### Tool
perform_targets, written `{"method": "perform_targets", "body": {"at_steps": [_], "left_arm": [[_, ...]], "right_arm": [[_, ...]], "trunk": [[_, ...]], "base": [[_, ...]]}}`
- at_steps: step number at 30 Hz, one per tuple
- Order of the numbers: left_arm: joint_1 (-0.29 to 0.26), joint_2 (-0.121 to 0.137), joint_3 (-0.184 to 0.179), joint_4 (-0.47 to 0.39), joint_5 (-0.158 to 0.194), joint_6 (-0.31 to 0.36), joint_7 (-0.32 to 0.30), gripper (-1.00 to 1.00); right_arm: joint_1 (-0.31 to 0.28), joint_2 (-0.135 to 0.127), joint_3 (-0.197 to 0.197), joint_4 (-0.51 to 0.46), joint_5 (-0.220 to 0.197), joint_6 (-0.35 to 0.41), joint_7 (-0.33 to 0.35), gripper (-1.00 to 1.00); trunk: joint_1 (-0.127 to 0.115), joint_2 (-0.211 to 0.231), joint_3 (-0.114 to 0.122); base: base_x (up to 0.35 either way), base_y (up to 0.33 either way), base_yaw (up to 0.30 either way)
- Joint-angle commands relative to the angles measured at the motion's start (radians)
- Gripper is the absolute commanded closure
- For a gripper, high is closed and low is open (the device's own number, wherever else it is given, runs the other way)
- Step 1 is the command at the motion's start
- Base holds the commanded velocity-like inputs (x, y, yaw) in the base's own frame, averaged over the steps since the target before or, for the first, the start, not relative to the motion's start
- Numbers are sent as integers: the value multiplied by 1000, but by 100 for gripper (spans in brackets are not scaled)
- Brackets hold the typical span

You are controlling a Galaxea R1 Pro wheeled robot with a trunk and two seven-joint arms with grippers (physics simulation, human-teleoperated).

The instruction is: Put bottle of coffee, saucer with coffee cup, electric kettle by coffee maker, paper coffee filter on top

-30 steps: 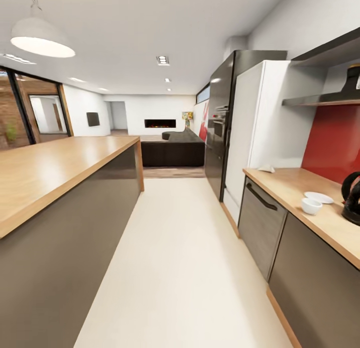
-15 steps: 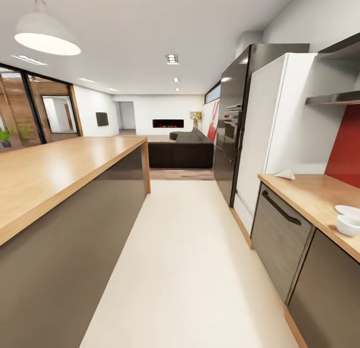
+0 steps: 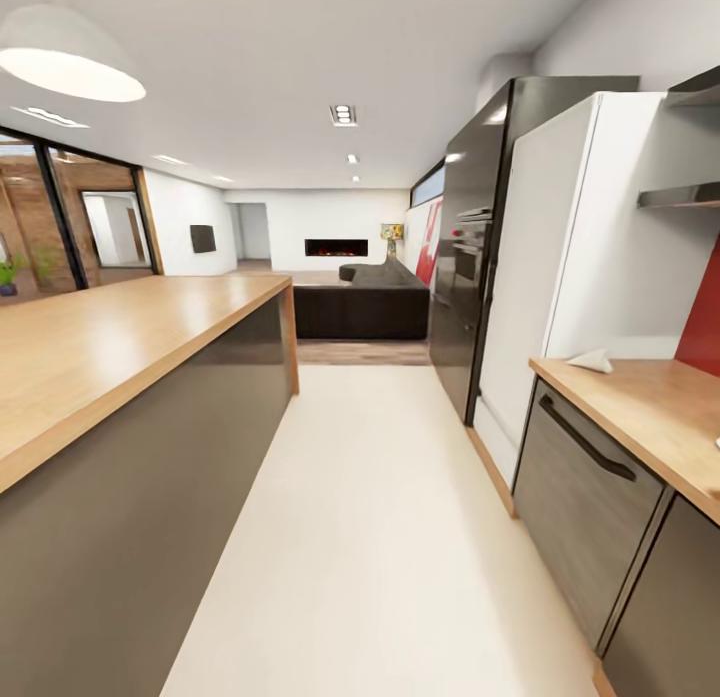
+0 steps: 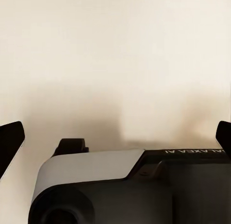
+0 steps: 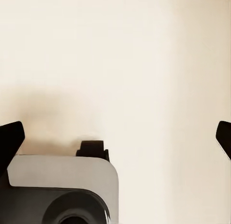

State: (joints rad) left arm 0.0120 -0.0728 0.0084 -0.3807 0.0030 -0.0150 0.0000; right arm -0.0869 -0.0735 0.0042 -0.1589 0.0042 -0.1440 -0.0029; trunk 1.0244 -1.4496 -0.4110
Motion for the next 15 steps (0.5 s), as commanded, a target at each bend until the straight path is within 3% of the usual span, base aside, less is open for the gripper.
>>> {"method": "perform_targets", "body": {"at_steps": [1,15], "left_arm": [[0,0,1,-1,0,-2,0,-100],[0,-1,1,-1,1,-1,0,-100]], "right_arm": [[-1,0,0,1,0,-3,0,-100],[-1,0,0,0,0,-3,0,-100]], "trunk": [[1,0,-1],[1,0,-1]], "base": [[327,0,0],[327,0,0]]}}
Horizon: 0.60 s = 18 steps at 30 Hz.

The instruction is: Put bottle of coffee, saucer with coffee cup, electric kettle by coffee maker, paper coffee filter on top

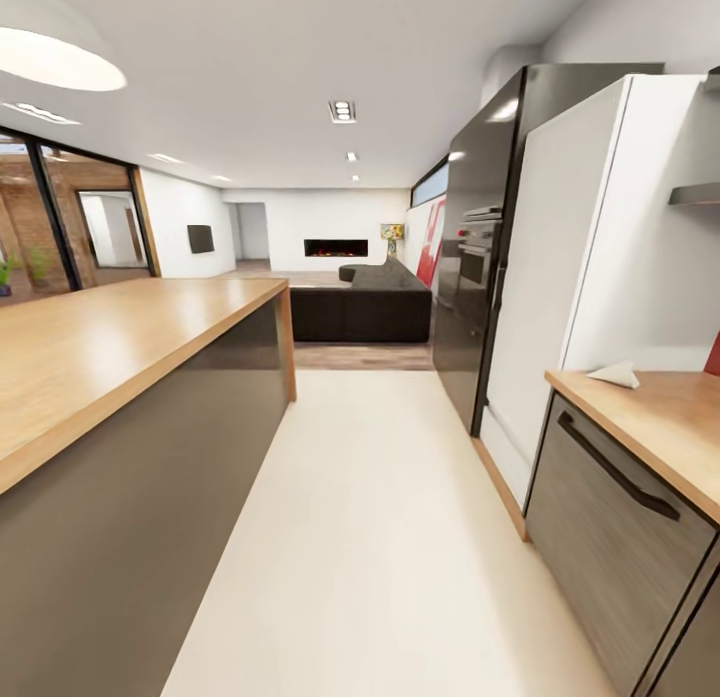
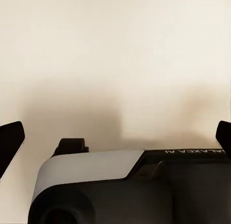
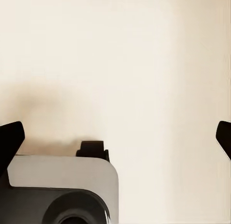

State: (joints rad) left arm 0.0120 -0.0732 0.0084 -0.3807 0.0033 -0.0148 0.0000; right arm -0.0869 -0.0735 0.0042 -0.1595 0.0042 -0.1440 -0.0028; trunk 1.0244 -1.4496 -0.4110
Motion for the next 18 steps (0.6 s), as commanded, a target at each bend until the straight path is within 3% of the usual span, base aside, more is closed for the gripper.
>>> {"method": "perform_targets", "body": {"at_steps": [1,7,13,18], "left_arm": [[0,0,1,-1,0,-2,0,-100],[0,0,1,-2,1,-2,-1,-100],[0,0,1,-2,1,-3,-1,-100],[0,0,2,-2,1,-12,-2,-100]], "right_arm": [[-1,0,0,1,0,-3,0,-100],[-3,0,-1,-4,-1,-4,0,-100],[-19,0,-4,-212,-4,-40,2,-100],[-20,1,-3,-325,-9,-43,4,-100]], "trunk": [[1,0,-1],[1,0,-1],[1,0,-1],[1,0,-1]], "base": [[327,0,0],[165,0,0],[7,0,0],[1,0,0]]}}
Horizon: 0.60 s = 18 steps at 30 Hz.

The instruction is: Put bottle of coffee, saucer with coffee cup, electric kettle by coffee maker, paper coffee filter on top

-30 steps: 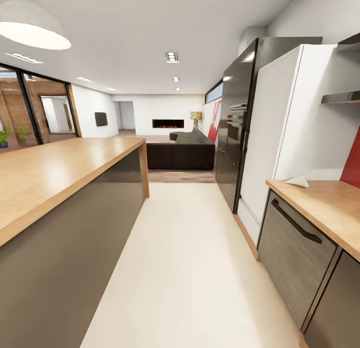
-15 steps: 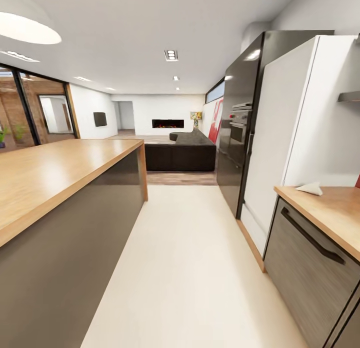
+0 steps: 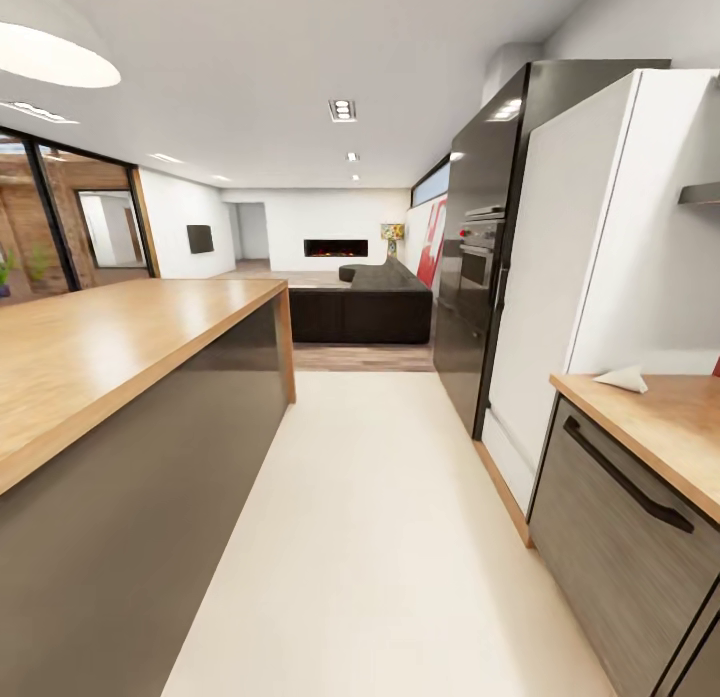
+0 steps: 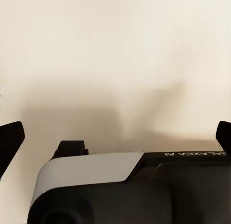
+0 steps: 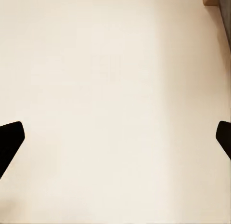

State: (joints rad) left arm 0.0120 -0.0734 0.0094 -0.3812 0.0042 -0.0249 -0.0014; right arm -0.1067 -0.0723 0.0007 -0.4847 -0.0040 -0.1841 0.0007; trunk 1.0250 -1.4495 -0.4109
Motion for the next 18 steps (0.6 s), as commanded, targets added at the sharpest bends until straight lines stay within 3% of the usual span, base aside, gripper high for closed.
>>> {"method": "perform_targets", "body": {"at_steps": [1,11,18], "left_arm": [[0,0,2,-1,0,-13,0,-100],[0,0,3,1,0,-26,0,-100],[0,0,3,1,0,-27,0,-100]], "right_arm": [[0,0,0,-23,-1,-5,0,-100],[-1,1,1,-90,-2,-7,1,-100],[5,1,1,-288,-3,1,1,-100]], "trunk": [[0,0,-1],[0,0,-1],[0,0,-1]], "base": [[0,0,0],[0,0,0],[0,0,0]]}}
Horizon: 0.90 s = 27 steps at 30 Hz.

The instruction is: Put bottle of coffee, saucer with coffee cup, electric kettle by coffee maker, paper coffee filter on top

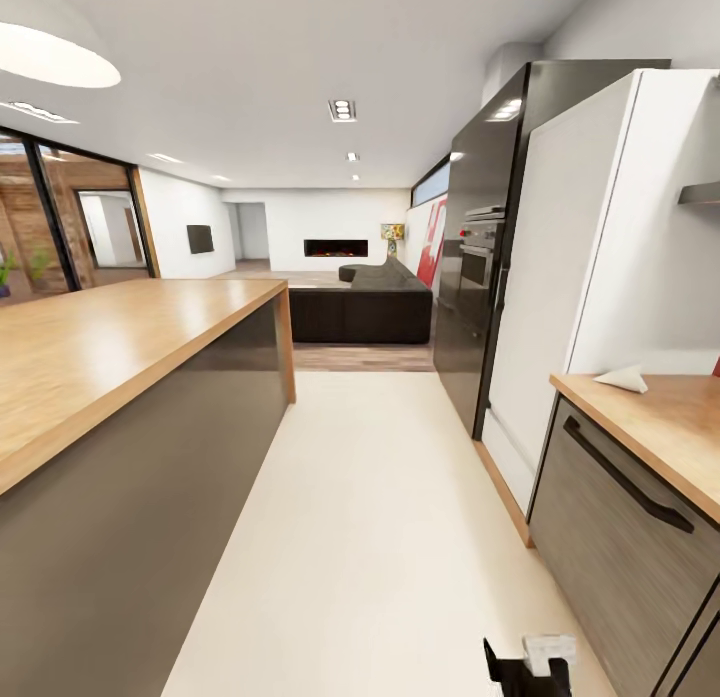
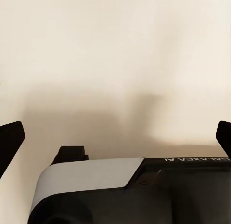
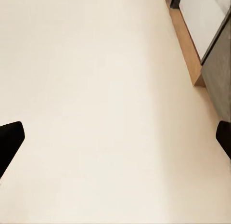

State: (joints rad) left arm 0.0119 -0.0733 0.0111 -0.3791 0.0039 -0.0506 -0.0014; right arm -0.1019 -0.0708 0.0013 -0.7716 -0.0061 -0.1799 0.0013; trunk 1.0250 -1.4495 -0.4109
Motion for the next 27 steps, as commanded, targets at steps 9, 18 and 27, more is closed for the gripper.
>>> {"method": "perform_targets", "body": {"at_steps": [9,18,27], "left_arm": [[0,-2,1,-1,0,-2,-1,-100],[0,-2,0,-1,0,-2,-1,-100],[0,-2,-2,-1,0,-2,-2,-100]], "right_arm": [[23,-1,-7,-397,-1,279,0,-100],[25,-2,-46,-626,-1,371,-1,-100],[-54,-14,-86,-749,3,393,-4,-100]], "trunk": [[0,0,-1],[0,0,-1],[0,0,-1]], "base": [[0,0,0],[0,0,0],[0,0,0]]}}
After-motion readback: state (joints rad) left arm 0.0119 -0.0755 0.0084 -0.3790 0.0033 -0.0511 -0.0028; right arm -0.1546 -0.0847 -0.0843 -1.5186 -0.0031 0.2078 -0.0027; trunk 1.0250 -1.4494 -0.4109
